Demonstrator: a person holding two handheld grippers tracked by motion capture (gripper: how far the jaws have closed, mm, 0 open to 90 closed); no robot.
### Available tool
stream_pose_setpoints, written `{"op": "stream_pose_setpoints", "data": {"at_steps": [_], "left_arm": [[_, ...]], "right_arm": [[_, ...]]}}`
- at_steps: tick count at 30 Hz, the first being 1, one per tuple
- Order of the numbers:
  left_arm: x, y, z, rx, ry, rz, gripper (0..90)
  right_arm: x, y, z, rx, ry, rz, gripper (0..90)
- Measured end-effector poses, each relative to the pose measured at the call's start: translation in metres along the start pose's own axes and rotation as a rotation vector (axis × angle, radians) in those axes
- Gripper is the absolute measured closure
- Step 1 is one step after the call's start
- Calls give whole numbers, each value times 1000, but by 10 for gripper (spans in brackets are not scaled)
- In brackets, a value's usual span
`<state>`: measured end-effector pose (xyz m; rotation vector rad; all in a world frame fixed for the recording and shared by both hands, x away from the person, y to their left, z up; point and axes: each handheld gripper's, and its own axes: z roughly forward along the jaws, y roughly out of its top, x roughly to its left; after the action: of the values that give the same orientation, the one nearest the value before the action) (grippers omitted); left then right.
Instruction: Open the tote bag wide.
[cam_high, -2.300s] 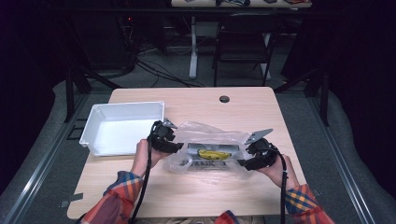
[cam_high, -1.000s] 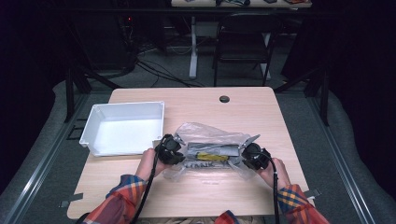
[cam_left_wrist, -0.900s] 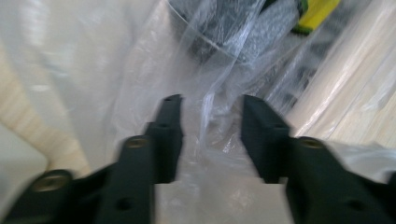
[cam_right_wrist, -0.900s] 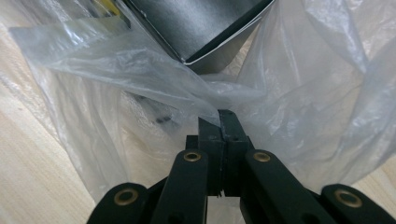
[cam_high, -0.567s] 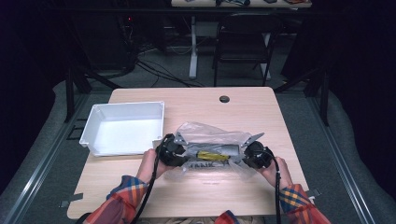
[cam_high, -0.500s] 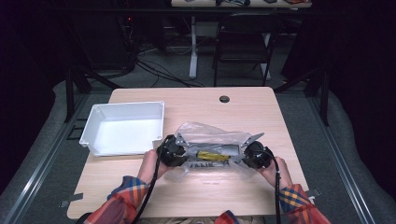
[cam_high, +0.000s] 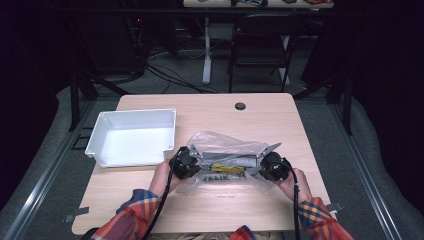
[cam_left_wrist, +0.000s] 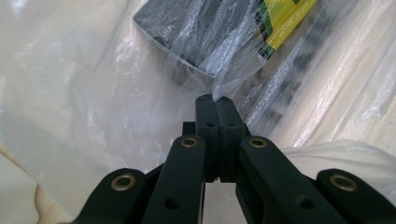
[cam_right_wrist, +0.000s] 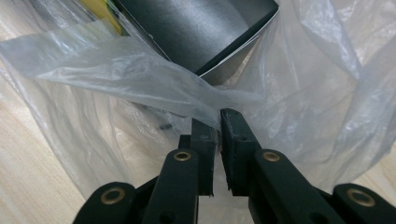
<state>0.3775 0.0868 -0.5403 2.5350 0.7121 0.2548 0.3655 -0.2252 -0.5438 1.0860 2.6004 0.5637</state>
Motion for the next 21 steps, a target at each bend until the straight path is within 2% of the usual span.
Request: {"op": "stream_pose_setpoints", "data": {"at_steps": [3, 7, 10, 11, 12, 16, 18, 20, 21], "left_arm": [[0, -1, 2, 31, -19, 8, 900], [-2, -1, 4, 61, 1, 26, 900], [-1, -1, 2, 54, -8, 14, 893], [1, -1, 0, 52, -8, 10, 854], [4, -1, -3, 43, -14, -11, 766], [10, 0, -20, -31, -42, -52, 692], [11, 1, -25, -57, -34, -68, 682], [11, 2, -22, -40, -9, -64, 686], [12, 2, -18, -26, -12, -59, 691]], "right_arm": [[0, 0, 0, 1, -6, 2, 840], [0, -1, 1, 3, -5, 2, 840], [0, -1, 2, 12, -10, -2, 834], [-1, -1, 2, 16, -9, -5, 829], [-1, -1, 2, 14, -12, -3, 824], [-1, -1, 1, 5, -11, 4, 808], [-2, -1, -1, 5, -1, 0, 798], [-2, 0, -3, 10, 0, -4, 799], [-2, 0, -3, 8, 0, -2, 800]]}}
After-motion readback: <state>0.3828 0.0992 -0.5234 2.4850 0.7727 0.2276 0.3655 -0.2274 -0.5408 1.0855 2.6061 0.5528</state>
